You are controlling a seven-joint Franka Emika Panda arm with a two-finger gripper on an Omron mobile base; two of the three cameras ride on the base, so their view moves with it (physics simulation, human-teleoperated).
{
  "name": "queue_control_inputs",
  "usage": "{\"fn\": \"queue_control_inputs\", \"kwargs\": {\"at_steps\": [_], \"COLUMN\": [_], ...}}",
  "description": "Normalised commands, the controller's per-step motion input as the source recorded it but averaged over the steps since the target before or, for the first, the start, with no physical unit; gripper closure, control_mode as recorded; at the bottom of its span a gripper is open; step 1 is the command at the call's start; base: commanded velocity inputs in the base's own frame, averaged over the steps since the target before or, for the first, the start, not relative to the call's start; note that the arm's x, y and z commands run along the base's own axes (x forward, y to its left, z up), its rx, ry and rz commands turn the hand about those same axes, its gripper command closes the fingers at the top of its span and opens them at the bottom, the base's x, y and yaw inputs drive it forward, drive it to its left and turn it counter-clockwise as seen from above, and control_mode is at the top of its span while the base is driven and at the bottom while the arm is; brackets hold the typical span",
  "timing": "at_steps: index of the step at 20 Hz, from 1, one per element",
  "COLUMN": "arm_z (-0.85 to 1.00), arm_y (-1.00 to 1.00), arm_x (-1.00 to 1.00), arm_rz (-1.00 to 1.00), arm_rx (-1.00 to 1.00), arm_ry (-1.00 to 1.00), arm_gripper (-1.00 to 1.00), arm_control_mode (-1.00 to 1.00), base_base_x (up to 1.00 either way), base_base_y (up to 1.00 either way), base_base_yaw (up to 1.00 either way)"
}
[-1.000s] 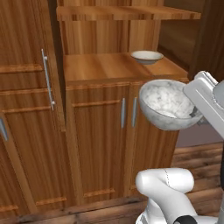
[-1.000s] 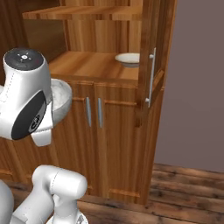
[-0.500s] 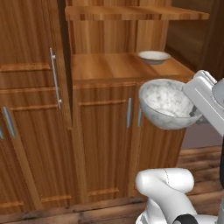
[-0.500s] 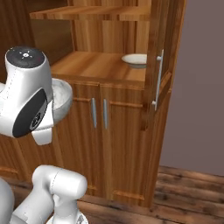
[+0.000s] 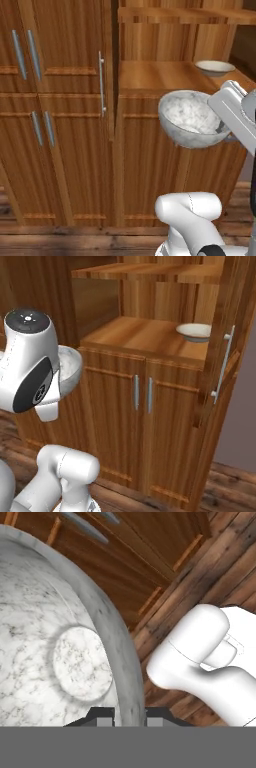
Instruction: Move the bowls from the cabinet to the plates on the dining table.
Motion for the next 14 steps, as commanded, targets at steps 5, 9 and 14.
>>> {"fn": "queue_control_inputs", "kwargs": {"at_steps": [5,9,14], "arm_z": [0.00,0.00,0.00], "arm_y": [0.00,0.00,0.00], "arm_x": [0.00,0.00,0.00], "arm_rz": [0.00,0.00,0.00], "arm_rx": [0.00,0.00,0.00], "arm_ry": [0.00,0.00,0.00], "arm_gripper": [1.00,1.00,1.00], "arm_control_mode": [1.00,1.00,1.00], "base_base_x": [-0.32,-0.37,-0.42], "base_base_y": [-0.04,-0.05,0.00], "base_base_yaw": [0.40,0.40,0.49]}}
